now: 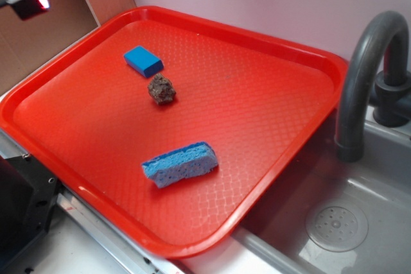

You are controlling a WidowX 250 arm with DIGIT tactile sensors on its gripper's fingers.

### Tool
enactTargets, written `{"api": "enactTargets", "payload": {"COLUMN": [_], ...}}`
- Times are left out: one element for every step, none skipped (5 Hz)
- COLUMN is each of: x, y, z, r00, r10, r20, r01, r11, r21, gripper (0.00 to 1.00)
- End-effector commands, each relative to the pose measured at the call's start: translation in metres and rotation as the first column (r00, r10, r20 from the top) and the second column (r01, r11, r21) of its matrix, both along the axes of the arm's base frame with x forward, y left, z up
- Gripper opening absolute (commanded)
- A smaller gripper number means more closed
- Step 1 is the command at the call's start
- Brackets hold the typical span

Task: Grab the blue block.

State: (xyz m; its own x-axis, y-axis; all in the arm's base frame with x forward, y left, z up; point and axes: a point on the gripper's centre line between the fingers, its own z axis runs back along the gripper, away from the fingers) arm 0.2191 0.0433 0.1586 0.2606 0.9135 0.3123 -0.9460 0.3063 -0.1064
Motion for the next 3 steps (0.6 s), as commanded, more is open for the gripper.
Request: {"api": "enactTargets", "payload": {"x": [0.024, 0.034, 0.045], "y": [0.032, 0.037, 0.038], "z": [-0.036, -0.061, -0.075], "r00": [0.984, 0.979, 0.982], "r10": [0.179, 0.203, 0.19], "r20": [0.015, -0.012, 0.0], "r01": [-0.179, -0.203, -0.189], "r11": [0.984, 0.979, 0.982], "r21": [0.014, 0.01, -0.027], "gripper": [1.0, 1.0, 1.0]}}
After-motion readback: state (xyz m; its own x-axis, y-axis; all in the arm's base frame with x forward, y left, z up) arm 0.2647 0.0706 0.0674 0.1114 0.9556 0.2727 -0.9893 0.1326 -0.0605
